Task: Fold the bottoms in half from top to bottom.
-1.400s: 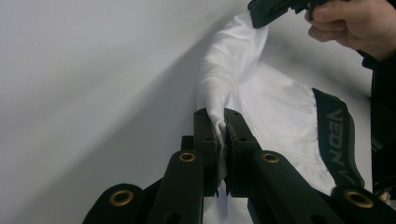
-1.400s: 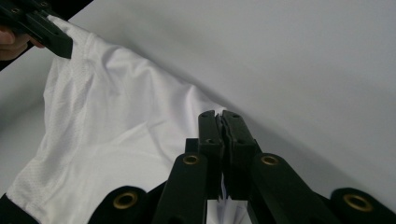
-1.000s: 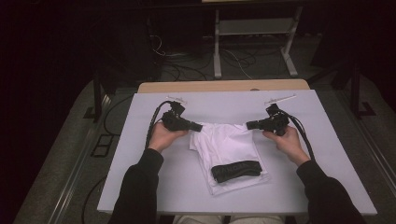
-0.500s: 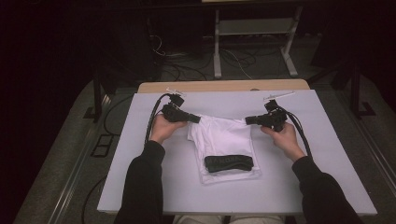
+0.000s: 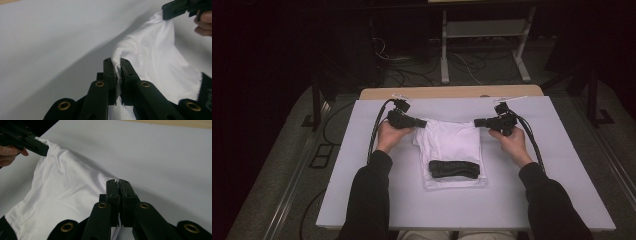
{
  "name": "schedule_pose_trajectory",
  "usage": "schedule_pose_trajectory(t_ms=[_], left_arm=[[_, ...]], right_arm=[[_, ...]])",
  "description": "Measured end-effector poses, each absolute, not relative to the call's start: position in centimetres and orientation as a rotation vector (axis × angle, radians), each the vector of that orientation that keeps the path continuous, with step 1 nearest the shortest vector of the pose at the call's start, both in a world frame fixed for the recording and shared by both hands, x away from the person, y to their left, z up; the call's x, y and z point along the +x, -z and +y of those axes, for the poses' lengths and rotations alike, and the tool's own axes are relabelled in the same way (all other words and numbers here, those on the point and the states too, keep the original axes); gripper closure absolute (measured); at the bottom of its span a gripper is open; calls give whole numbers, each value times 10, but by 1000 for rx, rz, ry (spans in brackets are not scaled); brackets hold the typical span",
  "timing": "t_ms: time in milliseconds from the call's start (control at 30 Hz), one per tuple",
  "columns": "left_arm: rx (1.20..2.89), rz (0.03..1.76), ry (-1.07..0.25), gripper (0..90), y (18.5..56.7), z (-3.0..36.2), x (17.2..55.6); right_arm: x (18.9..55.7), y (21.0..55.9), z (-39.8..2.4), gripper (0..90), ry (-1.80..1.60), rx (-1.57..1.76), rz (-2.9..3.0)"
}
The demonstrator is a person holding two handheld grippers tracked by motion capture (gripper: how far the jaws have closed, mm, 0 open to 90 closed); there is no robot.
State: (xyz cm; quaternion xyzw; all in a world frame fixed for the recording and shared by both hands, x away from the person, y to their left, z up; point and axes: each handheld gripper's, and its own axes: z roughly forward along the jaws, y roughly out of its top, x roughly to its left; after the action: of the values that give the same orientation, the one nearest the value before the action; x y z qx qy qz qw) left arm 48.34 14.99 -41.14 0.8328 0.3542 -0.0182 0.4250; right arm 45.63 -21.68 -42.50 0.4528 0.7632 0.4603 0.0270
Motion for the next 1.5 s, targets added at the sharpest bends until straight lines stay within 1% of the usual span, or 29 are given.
schedule_pose_trajectory(t_ms=[200, 267, 300, 433, 533, 733, 800, 867, 900, 933, 967, 1000, 1100, 1500], left_arm=[[2075, 893, 18, 813, 414, 148, 484], [2061, 903, 8, 754, 415, 148, 484], [2054, 912, -10, 697, 414, 149, 483], [2027, 931, -70, 486, 412, 149, 478], [2010, 943, -66, 380, 410, 150, 474], [1963, 928, -58, 191, 404, 152, 468], [1967, 922, -71, 131, 401, 152, 467], [1968, 915, -95, 89, 398, 152, 464], [1963, 917, -106, 62, 397, 151, 463], [1961, 912, -124, 40, 396, 151, 461], [1959, 907, -135, 23, 394, 152, 460], [1952, 912, -134, 2, 393, 152, 459], [1956, 909, -123, 0, 391, 152, 456], [1942, 877, -158, 0, 380, 163, 439]], right_arm=[[459, 432, -216, 845, -1421, 1427, 2351], [460, 434, -216, 814, -1433, 1437, 2361], [459, 434, -216, 782, -1430, 1437, 2364], [456, 431, -217, 598, -1419, 1396, 2343], [454, 429, -218, 458, -1428, 1369, 2357], [450, 422, -221, 282, -1425, 1342, 2349], [449, 419, -224, 194, -1426, 1343, 2337], [448, 416, -227, 127, -1424, 1336, 2331], [447, 414, -228, 120, -1425, 1329, 2323], [446, 413, -230, 92, -1430, 1323, 2312], [444, 411, -232, 28, -1429, 1327, 2306], [444, 410, -233, 1, -1426, 1332, 2301], [442, 406, -238, 0, -1450, 1338, 2305], [425, 392, -248, 0, -1389, 1284, 2334]])
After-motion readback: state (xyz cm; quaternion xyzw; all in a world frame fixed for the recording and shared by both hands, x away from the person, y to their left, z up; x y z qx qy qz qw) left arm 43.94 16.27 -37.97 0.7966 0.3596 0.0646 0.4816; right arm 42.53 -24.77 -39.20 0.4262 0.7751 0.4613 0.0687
